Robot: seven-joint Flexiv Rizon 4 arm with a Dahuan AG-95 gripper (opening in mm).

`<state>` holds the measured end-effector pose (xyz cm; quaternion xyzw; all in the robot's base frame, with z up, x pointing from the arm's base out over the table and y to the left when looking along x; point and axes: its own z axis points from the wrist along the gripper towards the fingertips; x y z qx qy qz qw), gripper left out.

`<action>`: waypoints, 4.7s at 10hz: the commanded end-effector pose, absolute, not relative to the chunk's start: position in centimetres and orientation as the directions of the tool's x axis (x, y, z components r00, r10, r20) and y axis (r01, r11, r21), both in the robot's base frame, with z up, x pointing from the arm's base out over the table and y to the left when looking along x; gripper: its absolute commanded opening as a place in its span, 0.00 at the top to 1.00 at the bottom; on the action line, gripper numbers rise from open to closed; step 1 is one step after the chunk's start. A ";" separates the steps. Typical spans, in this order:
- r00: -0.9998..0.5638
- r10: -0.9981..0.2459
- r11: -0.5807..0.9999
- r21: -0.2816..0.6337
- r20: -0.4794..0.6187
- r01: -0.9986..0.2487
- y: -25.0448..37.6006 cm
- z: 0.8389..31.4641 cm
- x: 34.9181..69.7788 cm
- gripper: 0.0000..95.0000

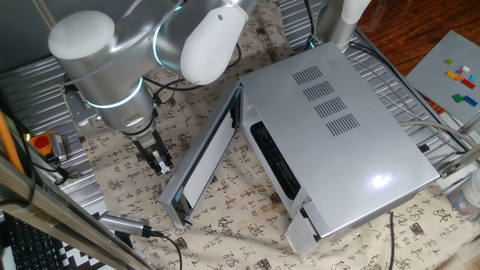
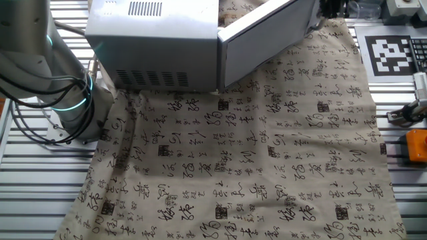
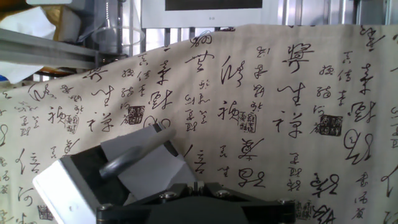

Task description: Close the microwave door

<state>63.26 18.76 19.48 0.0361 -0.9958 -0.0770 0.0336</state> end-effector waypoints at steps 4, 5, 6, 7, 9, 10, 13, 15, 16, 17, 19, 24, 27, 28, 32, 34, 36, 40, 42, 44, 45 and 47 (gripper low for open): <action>-0.977 -0.204 0.966 0.172 0.057 -0.192 18.8 19.5 63.3 1.00; -0.974 -0.221 0.962 0.174 0.054 -0.209 18.8 19.5 63.3 1.00; -0.970 -0.235 0.959 0.174 0.055 -0.223 18.8 19.5 63.3 1.00; -0.967 -0.247 0.956 0.176 0.057 -0.233 18.8 19.5 63.3 1.00; -0.964 -0.260 0.953 0.177 0.055 -0.247 18.8 19.5 63.3 1.00; -0.963 -0.262 0.952 0.179 0.054 -0.249 18.8 19.5 63.3 1.00; -0.961 -0.271 0.945 0.208 0.063 -0.253 18.9 19.8 63.3 1.00; -0.959 -0.270 0.944 0.220 0.085 -0.246 19.6 20.5 63.2 1.00; -0.959 -0.268 0.943 0.228 0.089 -0.242 19.9 20.6 63.1 1.00; -0.959 -0.268 0.943 0.229 0.088 -0.242 20.0 20.6 63.0 1.00; -0.964 -0.248 0.946 0.240 0.092 -0.220 21.2 20.7 62.0 1.00; -0.975 -0.197 0.957 0.239 0.105 -0.167 24.0 20.9 58.5 1.00; -0.982 -0.155 0.964 0.233 0.112 -0.125 26.1 21.3 55.8 1.00; -0.983 -0.140 0.967 0.231 0.116 -0.111 26.8 21.5 55.1 1.00; -0.987 -0.112 0.971 0.222 0.115 -0.085 28.6 21.4 52.9 1.00; -0.989 -0.098 0.973 0.218 0.112 -0.072 29.4 21.3 52.2 1.00; -0.989 -0.104 0.973 0.218 0.105 -0.080 29.3 21.3 52.5 1.00; -0.988 -0.110 0.972 0.220 0.108 -0.084 29.2 21.7 52.9 1.00; -0.987 -0.121 0.971 0.219 0.103 -0.097 28.5 21.5 53.8 1.00; -0.984 -0.144 0.968 0.221 0.102 -0.119 27.7 21.5 54.4 1.00; -0.983 -0.151 0.967 0.222 0.100 -0.126 27.7 21.5 54.4 1.00; -0.982 -0.164 0.964 0.226 0.098 -0.139 27.7 21.5 54.4 1.00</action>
